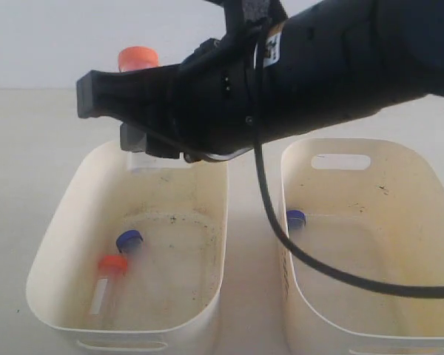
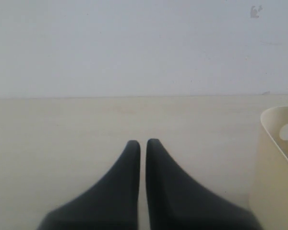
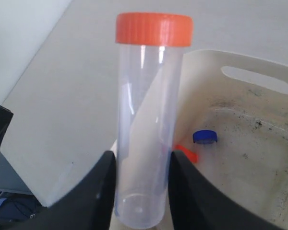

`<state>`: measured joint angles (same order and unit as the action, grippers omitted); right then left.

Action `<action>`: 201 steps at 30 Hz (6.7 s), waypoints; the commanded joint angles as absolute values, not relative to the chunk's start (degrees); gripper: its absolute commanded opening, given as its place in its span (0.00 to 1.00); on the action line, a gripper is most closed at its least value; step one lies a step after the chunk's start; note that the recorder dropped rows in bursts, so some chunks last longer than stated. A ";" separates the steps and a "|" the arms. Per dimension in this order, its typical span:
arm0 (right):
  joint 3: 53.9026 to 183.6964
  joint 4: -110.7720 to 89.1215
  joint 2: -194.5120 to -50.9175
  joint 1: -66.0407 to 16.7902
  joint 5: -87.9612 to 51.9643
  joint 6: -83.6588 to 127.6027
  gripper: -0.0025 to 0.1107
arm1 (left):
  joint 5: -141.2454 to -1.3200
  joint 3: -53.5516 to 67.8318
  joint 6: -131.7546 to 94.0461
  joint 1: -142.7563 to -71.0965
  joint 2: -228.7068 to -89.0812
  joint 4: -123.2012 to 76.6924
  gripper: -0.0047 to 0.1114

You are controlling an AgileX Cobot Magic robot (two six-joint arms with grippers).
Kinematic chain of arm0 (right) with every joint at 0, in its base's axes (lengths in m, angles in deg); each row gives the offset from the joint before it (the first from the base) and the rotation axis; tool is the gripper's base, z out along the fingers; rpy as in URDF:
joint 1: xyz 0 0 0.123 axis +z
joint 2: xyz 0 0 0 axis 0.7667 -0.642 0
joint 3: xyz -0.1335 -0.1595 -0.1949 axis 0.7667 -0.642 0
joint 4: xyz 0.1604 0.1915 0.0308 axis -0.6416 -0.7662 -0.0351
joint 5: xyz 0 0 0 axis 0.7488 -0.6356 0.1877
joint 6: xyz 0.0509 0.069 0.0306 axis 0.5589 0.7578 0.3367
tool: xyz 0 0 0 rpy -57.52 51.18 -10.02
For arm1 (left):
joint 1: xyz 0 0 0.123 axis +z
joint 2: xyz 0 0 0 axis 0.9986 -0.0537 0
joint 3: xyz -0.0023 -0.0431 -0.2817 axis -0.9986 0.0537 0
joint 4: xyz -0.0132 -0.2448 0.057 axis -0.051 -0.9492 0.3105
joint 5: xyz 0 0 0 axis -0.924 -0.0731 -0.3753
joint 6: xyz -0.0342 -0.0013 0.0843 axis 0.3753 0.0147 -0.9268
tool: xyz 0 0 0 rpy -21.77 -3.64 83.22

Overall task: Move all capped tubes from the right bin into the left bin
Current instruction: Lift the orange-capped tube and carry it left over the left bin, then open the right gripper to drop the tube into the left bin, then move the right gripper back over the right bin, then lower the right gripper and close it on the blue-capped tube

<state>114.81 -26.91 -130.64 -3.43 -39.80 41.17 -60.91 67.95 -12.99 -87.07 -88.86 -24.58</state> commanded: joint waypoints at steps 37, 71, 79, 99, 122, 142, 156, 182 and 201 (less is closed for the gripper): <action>115.11 -31.22 -141.52 -2.04 -33.43 40.42 0.02 | -61.30 67.83 -12.75 -87.48 -89.08 -24.77 0.08; 115.11 -25.46 -131.67 -12.52 -48.18 39.64 0.02 | -61.30 67.83 -12.75 -87.48 -89.08 -24.77 0.08; 110.28 -23.41 -126.61 -17.13 -49.10 39.90 0.02 | -61.30 67.83 -12.75 -87.48 -89.08 -24.77 0.08; 105.00 -23.39 -126.23 -26.91 -56.13 35.47 0.02 | -61.30 67.83 -12.75 -87.48 -89.08 -24.77 0.08; 101.85 -47.79 -141.49 -39.98 -62.08 5.47 0.02 | -61.30 67.83 -12.75 -87.48 -89.08 -24.77 0.08; 101.85 -48.50 -148.18 -42.09 -59.96 1.13 0.40 | -61.30 67.83 -12.75 -87.48 -89.08 -24.77 0.08; 99.52 -53.43 -152.99 -42.09 -58.30 -4.75 0.39 | -61.30 67.83 -12.75 -87.48 -89.08 -24.77 0.08; 99.52 -56.98 -157.73 -36.99 -52.58 -7.80 0.66 | -61.30 67.83 -12.75 -87.48 -89.08 -24.77 0.08; 99.52 -55.21 -158.31 -35.89 -48.91 -2.29 0.02 | -61.30 67.83 -12.75 -87.48 -89.08 -24.77 0.08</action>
